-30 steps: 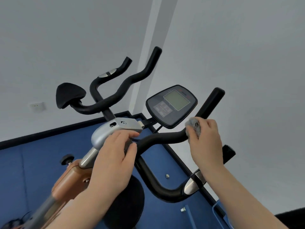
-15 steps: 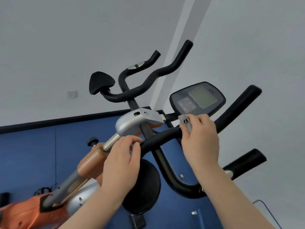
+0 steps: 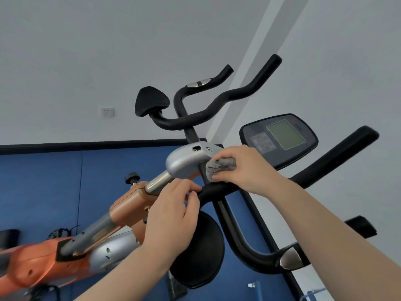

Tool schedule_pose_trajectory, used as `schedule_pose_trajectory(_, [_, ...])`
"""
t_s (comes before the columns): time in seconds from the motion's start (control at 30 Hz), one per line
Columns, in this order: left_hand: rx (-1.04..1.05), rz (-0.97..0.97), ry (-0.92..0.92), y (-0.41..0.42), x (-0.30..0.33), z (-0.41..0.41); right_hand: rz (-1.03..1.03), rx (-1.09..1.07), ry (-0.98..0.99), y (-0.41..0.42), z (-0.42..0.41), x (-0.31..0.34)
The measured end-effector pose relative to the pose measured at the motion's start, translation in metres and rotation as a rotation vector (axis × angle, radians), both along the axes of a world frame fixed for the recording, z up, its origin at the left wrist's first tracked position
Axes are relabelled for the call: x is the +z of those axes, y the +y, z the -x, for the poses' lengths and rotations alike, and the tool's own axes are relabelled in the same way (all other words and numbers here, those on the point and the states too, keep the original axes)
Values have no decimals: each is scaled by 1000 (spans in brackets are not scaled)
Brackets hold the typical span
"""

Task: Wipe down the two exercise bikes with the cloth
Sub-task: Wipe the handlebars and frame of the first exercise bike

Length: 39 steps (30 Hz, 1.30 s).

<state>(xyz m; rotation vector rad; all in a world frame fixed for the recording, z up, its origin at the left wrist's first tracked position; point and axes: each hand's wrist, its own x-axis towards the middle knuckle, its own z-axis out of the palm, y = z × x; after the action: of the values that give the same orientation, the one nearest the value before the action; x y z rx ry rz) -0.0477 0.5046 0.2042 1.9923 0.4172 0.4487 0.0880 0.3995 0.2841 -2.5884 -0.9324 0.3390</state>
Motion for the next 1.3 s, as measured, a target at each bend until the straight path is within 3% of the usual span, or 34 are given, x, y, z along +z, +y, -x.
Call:
schedule_pose_trajectory(0.17, [13, -25, -17, 1, -1, -1, -52, 11, -199, 29, -3, -17])
schedule_pose_trajectory(0.33, [-1, -49, -12, 1, -2, -1, 77, 34, -41, 9, 1, -1])
schedule_pose_trajectory(0.5, [16, -53, -11, 2, -3, -1, 17, 31, -219, 35, 5, -21])
schedule_pose_trajectory(0.57, [11, -31, -7, 1, -4, 0, -76, -35, -288, 24, 11, -22])
schedule_pose_trajectory(0.67, [10, 11, 9, -1, -3, 1, -386, -219, -391, -18, 37, -5])
schedule_pose_trajectory(0.73, [20, 47, 7, -2, -3, 1, -470, -244, -338, -42, 61, -6])
schedule_pose_trajectory(0.83, [28, 70, 4, -2, -5, 2, -374, -176, -232, -54, 88, -36])
schedule_pose_trajectory(1.03, [57, 69, 12, -5, 0, 0, -393, -194, -325, -31, 81, -59])
schedule_pose_trajectory(1.2, [66, 92, 23, -7, 2, 3, -686, -278, -140, -34, 77, -30])
schedule_pose_trajectory(1.3, [82, 112, 44, -8, 3, 4, -485, -173, -328, -26, 51, -11])
